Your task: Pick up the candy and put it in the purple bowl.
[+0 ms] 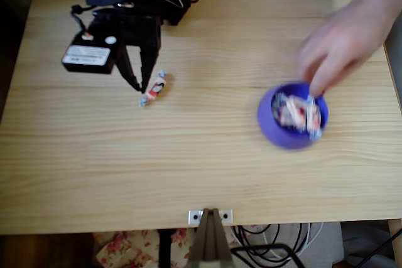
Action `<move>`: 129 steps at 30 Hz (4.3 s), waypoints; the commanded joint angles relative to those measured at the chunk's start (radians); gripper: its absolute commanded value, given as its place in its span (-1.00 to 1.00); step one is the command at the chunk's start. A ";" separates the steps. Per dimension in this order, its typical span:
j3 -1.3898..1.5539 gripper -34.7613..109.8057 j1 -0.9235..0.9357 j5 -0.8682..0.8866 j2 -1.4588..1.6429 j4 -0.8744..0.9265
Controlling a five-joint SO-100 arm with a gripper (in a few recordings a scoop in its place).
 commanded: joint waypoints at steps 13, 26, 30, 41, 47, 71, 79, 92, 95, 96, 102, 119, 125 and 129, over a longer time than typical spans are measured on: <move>-0.051 -0.53 0.026 0.167 0.014 -0.006; -1.201 -0.53 -0.057 0.181 -0.649 0.650; -1.548 -0.53 -0.061 0.328 -0.862 0.916; -1.184 -0.49 -0.319 0.802 -0.879 0.738; -0.985 -0.46 -0.344 0.864 -0.908 0.574; -0.621 -0.25 -0.103 0.733 -0.966 0.230; -0.620 -0.25 -0.091 0.718 -1.109 0.124; -0.578 -0.25 -0.137 0.729 -1.189 0.031; -0.569 -0.27 -0.146 0.735 -1.212 0.000; -0.574 -0.27 -0.147 0.736 -1.223 -0.002; -0.574 -0.33 -0.156 0.753 -1.264 -0.020; -0.494 -0.53 -0.141 0.681 -0.893 -0.009; -0.486 -0.53 -0.183 0.667 -0.489 0.055; -0.492 -0.53 -0.279 0.650 -0.399 0.063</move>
